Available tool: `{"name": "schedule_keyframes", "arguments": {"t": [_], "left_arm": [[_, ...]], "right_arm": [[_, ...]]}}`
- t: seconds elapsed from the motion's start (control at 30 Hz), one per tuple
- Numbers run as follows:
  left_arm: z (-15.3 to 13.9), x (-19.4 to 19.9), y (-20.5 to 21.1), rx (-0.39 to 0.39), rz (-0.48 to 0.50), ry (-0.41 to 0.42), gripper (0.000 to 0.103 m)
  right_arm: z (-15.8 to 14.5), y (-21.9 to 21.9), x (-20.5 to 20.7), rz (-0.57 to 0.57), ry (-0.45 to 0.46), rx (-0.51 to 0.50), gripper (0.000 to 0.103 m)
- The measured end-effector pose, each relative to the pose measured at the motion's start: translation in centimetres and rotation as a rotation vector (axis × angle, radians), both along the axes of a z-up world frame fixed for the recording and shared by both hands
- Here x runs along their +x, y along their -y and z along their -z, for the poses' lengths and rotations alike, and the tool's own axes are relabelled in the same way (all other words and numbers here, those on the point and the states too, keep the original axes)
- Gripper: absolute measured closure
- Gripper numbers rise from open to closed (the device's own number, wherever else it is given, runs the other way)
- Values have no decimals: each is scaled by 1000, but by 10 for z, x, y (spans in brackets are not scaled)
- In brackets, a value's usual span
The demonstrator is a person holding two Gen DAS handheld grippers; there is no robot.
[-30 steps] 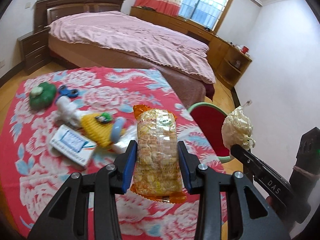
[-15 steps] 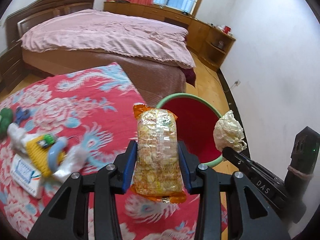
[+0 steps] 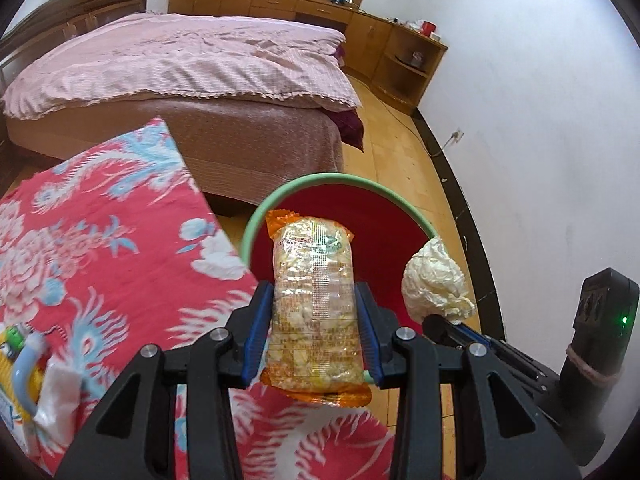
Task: Collect trash
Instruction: 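Carry the snack bag in the left gripper to the bucket while the right gripper carries the tissue, then open the left gripper dropping the snack bag into the bucket while the right gripper drops the tissue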
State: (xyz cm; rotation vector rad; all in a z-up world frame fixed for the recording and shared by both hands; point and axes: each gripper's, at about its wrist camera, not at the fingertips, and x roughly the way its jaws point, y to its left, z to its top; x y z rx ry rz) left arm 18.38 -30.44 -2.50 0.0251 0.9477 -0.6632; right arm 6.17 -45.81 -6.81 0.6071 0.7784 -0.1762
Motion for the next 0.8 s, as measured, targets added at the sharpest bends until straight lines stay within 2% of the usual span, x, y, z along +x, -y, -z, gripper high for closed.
{"name": "schedule_keyframes", "arguments": {"t": [0.4,0.8], "left_arm": [[0,8,-1,-9,-28,6,58],[-15,-16,-48,-37,-118,8,58]], "right_arm": [[4,7,0,20,24,34,66],[-18,-15,-12,-2,62,25,54]]}}
